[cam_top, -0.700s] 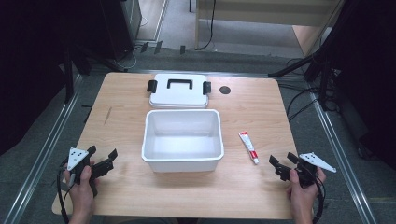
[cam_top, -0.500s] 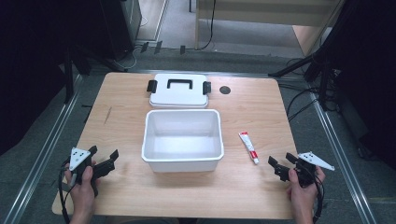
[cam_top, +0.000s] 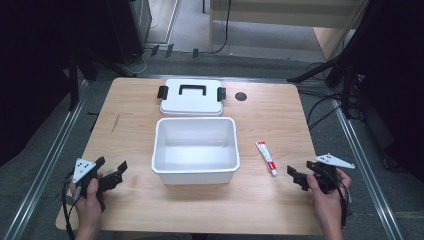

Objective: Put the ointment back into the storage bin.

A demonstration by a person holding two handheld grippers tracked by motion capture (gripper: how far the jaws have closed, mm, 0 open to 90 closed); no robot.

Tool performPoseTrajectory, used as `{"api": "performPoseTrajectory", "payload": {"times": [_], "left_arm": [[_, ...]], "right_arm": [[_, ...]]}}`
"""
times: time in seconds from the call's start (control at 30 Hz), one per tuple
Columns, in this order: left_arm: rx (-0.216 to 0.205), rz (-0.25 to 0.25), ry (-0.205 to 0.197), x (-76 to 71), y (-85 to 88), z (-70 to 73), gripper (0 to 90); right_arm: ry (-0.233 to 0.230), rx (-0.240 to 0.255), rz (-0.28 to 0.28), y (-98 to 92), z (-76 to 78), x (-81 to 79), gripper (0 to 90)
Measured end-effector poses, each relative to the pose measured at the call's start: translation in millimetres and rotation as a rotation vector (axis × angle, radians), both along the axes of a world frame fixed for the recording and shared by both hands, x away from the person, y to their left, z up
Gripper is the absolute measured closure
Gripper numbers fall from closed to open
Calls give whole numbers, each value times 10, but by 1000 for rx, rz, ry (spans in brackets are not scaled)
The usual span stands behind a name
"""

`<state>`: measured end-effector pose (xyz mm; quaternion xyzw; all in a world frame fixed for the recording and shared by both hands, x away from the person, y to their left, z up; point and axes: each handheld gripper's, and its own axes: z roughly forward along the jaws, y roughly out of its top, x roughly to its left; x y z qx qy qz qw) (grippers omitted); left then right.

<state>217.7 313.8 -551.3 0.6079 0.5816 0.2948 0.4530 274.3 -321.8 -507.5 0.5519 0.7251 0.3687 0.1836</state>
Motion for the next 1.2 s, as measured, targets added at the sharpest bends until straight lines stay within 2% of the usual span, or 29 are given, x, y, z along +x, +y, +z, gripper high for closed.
{"api": "performPoseTrajectory", "payload": {"times": [0.03, 0.07, 0.13, 0.17, 0.2, 0.23, 0.33, 0.37, 0.4, 0.47, 0.6, 0.67, 0.77, 0.8, 0.9, 0.93, 0.97, 1.07, 1.2], "left_arm": [[0, 0, 0, 0, 0, 0, 144], [-2, 8, 0, 2, 4, -1, 144], [-5, 13, 2, 2, 4, -1, 143], [-7, 12, 3, 2, 6, -1, 143], [-11, 14, 4, 5, 8, -2, 142], [-10, 15, 5, 6, 9, -2, 143], [-10, 14, 11, 9, 12, -1, 142], [-14, 14, 12, 12, 12, -2, 143], [-17, 15, 13, 14, 12, -3, 143], [-17, 14, 17, 16, 17, -2, 143], [-20, 17, 21, 21, 21, -3, 143], [-21, 17, 21, 21, 21, -3, 143], [-23, 16, 22, 23, 22, -4, 143], [-23, 16, 24, 24, 22, -4, 143], [-22, 12, 27, 28, 22, -4, 143], [-23, 12, 27, 29, 22, -4, 143], [-23, 10, 28, 30, 23, -4, 143], [-23, 8, 28, 31, 24, -4, 143], [-25, 4, 30, 33, 27, -4, 143]], "right_arm": [[0, 0, 0, 0, 0, 0, 192], [54, -21, 32, 30, 71, 45, 198], [130, -53, 43, 72, 128, 113, 199], [130, -53, 43, 72, 128, 113, 199], [154, -59, 55, 91, 148, 140, 195], [208, -75, 71, 136, 191, 194, 193], [295, -128, 81, 243, 264, 289, 189], [370, -167, 87, 337, 293, 355, 188], [370, -167, 87, 337, 293, 355, 188], [432, -214, 78, 427, 303, 415, 201], [533, -265, 105, 635, 297, 580, 211], [543, -260, 107, 665, 297, 615, 241], [551, -270, 102, 734, 294, 711, 410], [554, -260, 93, 760, 288, 730, 441], [608, -245, 82, 836, 278, 811, 478], [625, -257, 77, 872, 276, 845, 484], [624, -290, 84, 931, 271, 891, 484], [629, -317, 87, 984, 258, 935, 486], [663, -353, 86, 1073, 206, 1000, 514]]}}
